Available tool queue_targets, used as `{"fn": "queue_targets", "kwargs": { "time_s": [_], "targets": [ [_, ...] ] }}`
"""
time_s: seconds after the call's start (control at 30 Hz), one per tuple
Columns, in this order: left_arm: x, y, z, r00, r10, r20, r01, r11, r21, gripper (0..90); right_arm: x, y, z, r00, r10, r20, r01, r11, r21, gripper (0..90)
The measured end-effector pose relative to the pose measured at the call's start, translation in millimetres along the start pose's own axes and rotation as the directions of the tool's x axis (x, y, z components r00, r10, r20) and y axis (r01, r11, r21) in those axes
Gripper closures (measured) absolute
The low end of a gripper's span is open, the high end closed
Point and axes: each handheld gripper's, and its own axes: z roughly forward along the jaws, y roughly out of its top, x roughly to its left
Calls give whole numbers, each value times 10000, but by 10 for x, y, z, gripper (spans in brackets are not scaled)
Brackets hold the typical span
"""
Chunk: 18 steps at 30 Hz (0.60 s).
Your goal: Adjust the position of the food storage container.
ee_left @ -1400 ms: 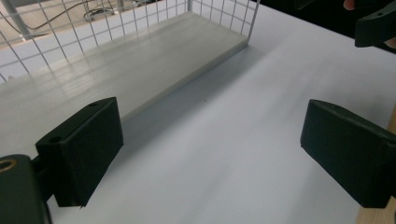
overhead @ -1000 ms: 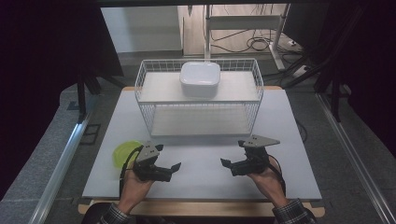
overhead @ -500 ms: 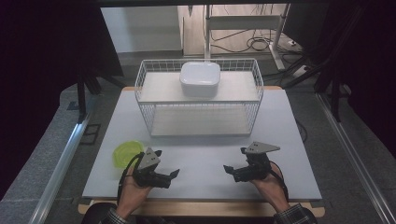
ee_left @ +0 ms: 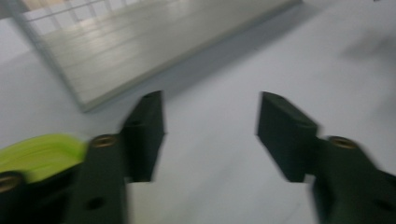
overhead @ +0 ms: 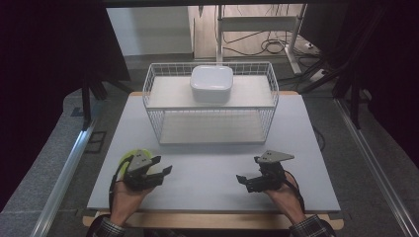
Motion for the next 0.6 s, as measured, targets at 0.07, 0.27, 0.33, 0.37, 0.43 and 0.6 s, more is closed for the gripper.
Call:
{"fn": "queue_targets", "kwargs": {
  "time_s": [0.07, 0.27, 0.33, 0.37, 0.43, 0.6],
  "targets": [
    [134, -23, -81, 9991, -377, -187, 376, 9993, -65, 698, 5, -4, 13, 10000, -37, 2, 37, 10000, 63, 38],
    [507, -149, -279, 9843, -1451, -1008, 1449, 9894, -96, 900, 35, -12, 46, 9997, -259, 2, 259, 9993, 275, 42],
    [621, -207, -334, 9751, -1750, -1361, 1747, 9845, -137, 900, 37, -14, 51, 9995, -301, -3, 301, 9991, 309, 44],
    [661, -229, -354, 9714, -1828, -1518, 1830, 9830, -134, 900, 36, -15, 53, 9995, -315, -13, 315, 9990, 320, 45],
    [758, -285, -403, 9596, -2064, -1912, 2059, 9783, -226, 900, 36, -17, 57, 9994, -354, 13, 353, 9987, 377, 47],
    [977, -413, -442, 9277, -2512, -2761, 2543, 9668, -250, 900, 42, -23, 75, 9992, -409, 5, 408, 9980, 483, 51]
  ]
}}
